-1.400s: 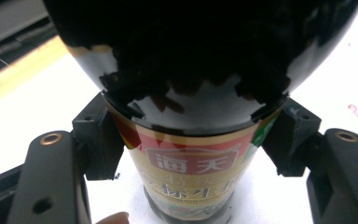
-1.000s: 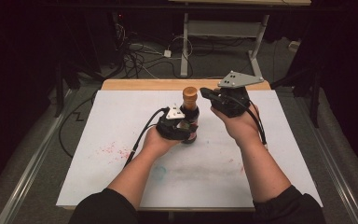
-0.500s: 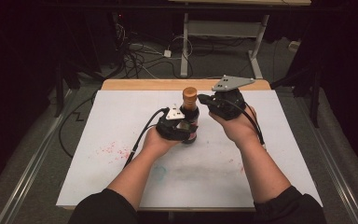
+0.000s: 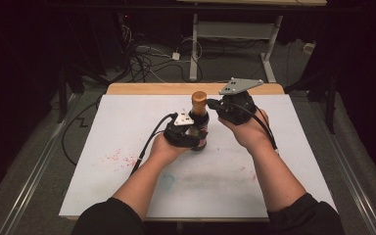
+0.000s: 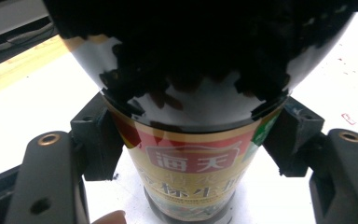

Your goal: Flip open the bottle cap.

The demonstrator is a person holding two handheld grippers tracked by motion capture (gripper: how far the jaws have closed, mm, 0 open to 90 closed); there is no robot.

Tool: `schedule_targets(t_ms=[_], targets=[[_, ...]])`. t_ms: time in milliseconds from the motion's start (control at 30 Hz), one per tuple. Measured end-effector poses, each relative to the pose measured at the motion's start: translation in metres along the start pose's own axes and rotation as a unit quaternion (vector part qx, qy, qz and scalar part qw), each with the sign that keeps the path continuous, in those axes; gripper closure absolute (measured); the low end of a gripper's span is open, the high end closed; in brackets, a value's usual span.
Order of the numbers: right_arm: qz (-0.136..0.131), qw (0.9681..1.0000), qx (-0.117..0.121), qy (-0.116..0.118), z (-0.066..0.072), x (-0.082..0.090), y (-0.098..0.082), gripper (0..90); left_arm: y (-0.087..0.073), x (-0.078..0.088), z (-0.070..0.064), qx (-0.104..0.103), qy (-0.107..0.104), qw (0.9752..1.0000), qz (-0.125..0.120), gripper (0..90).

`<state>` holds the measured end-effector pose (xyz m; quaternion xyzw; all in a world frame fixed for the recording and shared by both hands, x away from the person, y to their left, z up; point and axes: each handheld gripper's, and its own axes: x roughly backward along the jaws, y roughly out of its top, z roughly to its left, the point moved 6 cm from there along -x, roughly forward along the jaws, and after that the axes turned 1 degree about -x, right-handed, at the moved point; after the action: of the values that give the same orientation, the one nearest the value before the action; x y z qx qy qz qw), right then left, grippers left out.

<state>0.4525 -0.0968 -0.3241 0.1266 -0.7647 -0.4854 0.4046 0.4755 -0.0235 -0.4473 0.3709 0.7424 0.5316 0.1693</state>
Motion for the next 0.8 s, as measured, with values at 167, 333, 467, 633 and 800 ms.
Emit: schedule_targets(t_ms=[167,333,467,633,800], targets=[[-0.009,0.9999,-0.006,0.003,0.0008,-0.0006,0.001,90.0,-0.0002,0.0001,0.0005,-0.001,0.0,1.0,0.0,28.8],[-0.017,0.9997,-0.016,0.005,0.0002,-0.0007,0.0012,90.0,-0.0002,-0.0001,0.0004,-0.001,0.0,1.0,0.0,28.7],[-0.026,0.9994,-0.022,0.005,0.0003,-0.0013,0.0013,90.0,0.0,-0.0001,0.0004,0.002,0.0,1.0,-0.001,28.7],[-0.033,0.9992,-0.023,0.001,0.0004,-0.0011,0.0033,90.0,-0.0001,-0.0003,0.0003,0.001,0.001,1.0,-0.002,28.7],[-0.037,0.999,-0.023,-0.003,0.0005,-0.0014,0.0056,90.0,0.0,-0.0002,0.0007,0.002,0.0,1.0,-0.003,28.7]])
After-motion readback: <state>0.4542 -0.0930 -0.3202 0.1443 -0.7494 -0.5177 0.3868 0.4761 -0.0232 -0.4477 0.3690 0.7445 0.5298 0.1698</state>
